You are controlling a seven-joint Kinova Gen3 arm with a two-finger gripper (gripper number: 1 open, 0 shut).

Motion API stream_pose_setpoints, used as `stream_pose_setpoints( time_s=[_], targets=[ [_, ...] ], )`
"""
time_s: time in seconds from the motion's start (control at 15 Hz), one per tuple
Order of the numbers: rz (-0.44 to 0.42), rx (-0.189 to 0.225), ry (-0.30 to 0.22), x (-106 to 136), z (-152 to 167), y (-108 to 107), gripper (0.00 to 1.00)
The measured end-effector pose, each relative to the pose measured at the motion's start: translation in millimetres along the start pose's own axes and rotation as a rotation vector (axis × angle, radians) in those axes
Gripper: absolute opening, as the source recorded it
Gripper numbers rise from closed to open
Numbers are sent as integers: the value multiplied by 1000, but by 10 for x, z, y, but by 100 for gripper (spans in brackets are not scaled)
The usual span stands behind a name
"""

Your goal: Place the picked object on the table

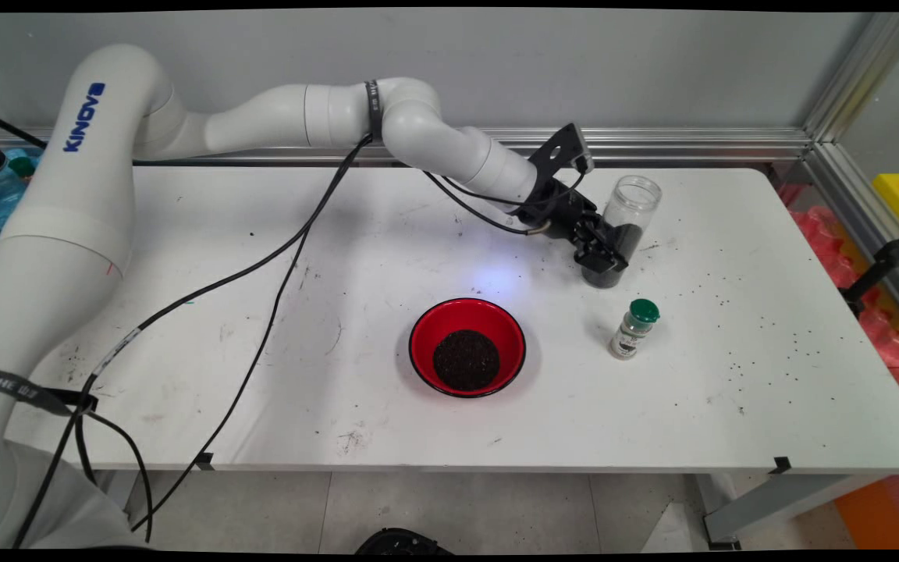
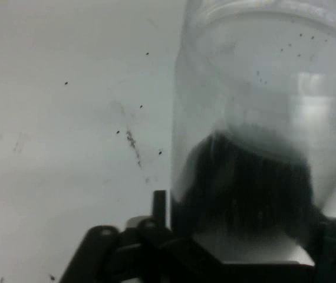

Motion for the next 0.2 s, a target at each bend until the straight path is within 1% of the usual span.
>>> stream_pose_setpoints(
  time_s=[0.2],
  targets=[
    [0,-4,-10,-31,-14,-18,100]
  ],
)
